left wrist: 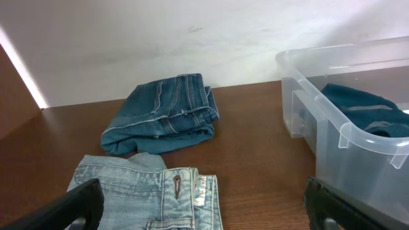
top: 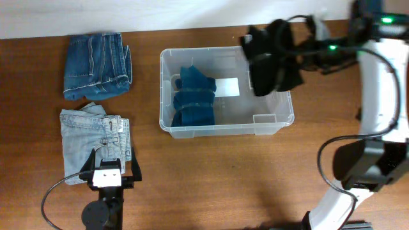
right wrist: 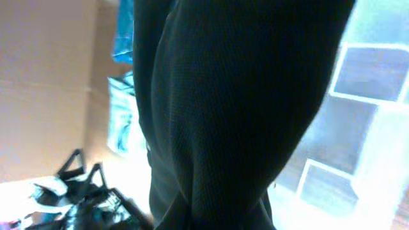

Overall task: Pack container
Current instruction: 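Carry the black garment into the bin beside the teal one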

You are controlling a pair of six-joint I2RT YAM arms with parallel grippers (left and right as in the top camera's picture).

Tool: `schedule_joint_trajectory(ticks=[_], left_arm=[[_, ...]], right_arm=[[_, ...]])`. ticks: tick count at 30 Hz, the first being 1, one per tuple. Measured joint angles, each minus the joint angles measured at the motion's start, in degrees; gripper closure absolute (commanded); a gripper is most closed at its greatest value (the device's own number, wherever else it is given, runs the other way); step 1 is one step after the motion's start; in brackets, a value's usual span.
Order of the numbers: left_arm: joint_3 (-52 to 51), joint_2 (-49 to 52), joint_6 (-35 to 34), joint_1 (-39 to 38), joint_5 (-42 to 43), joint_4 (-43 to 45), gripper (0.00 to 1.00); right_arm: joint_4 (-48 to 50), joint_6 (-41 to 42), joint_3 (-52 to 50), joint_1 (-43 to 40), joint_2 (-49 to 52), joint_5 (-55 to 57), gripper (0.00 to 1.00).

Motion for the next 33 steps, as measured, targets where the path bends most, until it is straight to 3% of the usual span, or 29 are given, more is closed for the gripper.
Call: schedule_joint_trajectory(ticks=[8,13,33], left_arm=[[0.0,0.0,0.0,0.0,0.0,0.0,0.01],[0.0,0.0,0.0,0.0,0.0,0.0,0.01],[0.0,0.0,0.0,0.0,0.0,0.0,0.01]], right_arm=[[7.1,15.8,0.0,13.2,2.6,17.5,0.96],[8.8,21.2,0.0,17.3,4.0,23.9,0.96],[9.0,28.0,-0.4,20.6,12.8,28.3,0.96]])
